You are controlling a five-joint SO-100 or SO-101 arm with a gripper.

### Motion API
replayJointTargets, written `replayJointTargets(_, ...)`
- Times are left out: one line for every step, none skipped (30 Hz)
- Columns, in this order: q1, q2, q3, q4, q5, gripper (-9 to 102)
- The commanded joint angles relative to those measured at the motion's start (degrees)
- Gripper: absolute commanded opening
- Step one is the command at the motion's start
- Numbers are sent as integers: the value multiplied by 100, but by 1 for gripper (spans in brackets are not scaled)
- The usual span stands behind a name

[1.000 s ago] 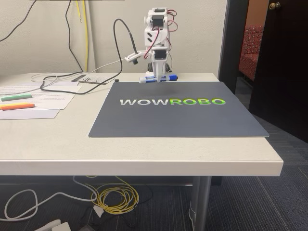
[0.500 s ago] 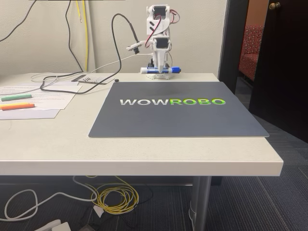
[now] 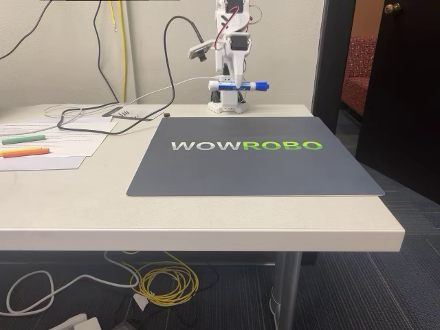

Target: Pick up the blue marker.

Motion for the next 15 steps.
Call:
replayJointTargets(-88, 369, -114, -88, 132, 1)
replayJointTargets(-132, 439, -44, -141, 176, 1)
replayJointTargets(-167, 527, 62, -246, 246, 1)
replayJointTargets(-193, 677, 246, -448, 343, 1)
replayJointTargets(-211, 853, 483, -694, 431, 1)
replayJointTargets(-229, 1020, 712, -905, 457, 1)
replayJointTargets(-237, 1151, 879, -1046, 466, 1)
replayJointTargets(-237, 1195, 940, -1081, 475, 1)
replayJointTargets(-246, 1195, 940, -1055, 475, 1)
replayJointTargets(-264, 1204, 940, -1028, 457, 1)
replayJointTargets(-281, 1230, 949, -1002, 448, 1)
replayJointTargets(-290, 1301, 1028, -1046, 448, 1)
replayJointTargets(-299, 1441, 1169, -1151, 439, 1)
replayJointTargets(-299, 1626, 1371, -1327, 457, 1)
replayJointTargets(-308, 1811, 1591, -1503, 466, 1)
